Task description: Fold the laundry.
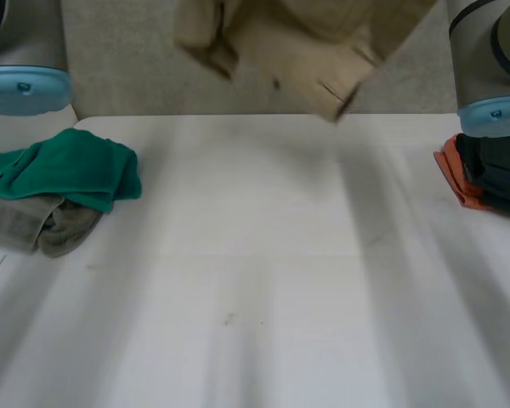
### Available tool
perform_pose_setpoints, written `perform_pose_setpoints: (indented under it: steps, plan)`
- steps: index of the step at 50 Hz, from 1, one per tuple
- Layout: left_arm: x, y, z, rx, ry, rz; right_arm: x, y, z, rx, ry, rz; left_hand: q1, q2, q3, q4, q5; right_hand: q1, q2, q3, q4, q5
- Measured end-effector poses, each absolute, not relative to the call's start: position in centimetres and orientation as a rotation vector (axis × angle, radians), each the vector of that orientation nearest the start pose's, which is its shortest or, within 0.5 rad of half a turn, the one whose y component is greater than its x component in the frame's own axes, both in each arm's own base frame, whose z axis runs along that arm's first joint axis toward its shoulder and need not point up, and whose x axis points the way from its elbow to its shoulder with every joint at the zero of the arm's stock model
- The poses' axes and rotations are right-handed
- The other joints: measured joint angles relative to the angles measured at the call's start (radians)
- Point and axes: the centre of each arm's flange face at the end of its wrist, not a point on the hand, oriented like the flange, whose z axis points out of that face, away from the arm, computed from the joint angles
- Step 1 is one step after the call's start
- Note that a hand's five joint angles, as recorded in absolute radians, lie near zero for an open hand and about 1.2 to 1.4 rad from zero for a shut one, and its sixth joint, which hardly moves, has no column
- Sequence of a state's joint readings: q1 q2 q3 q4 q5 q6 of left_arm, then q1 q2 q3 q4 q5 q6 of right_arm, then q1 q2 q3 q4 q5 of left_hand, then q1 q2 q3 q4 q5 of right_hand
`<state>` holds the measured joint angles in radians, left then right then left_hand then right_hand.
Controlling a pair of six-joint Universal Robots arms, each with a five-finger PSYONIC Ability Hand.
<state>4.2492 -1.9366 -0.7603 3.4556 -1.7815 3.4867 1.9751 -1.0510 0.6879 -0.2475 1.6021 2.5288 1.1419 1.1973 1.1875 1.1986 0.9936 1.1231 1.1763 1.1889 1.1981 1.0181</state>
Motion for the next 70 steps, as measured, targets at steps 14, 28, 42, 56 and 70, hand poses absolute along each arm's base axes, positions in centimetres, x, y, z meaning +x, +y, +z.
perform_pose_setpoints:
  steps: [14,28,42,56,70]
  plan:
    - [-27.6,-30.4,28.7,0.555,2.166,-2.270,30.2,-33.7,27.8,-1.187,1.851,-2.264,0.003,0.000,0.000,0.000,0.013,0.000,0.007,0.003,0.000,0.004]
    - [-28.0,-31.4,14.8,0.769,2.373,-1.795,29.3,-33.4,12.6,-1.519,2.202,-1.716,-0.006,-0.024,-0.018,-0.019,0.002,-0.141,-0.201,-0.211,-0.217,-0.213]
    - [-28.9,-28.5,19.5,0.829,2.319,-1.861,27.8,-31.2,18.0,-1.260,2.380,-1.769,-0.649,-0.708,-0.697,-0.721,-0.695,-0.728,-0.771,-0.782,-0.811,-0.830]
    - [-27.1,-22.5,18.4,1.078,2.399,-1.747,23.9,-26.3,18.1,-1.427,2.378,-1.622,-0.441,-0.504,-0.494,-0.501,-0.475,-0.564,-0.615,-0.626,-0.635,-0.623]
    - [-27.4,-25.7,15.4,1.092,2.424,-1.680,24.4,-28.3,13.7,-1.438,2.220,-1.702,-0.680,-0.727,-0.722,-0.747,-0.718,-0.568,-0.617,-0.634,-0.638,-0.657]
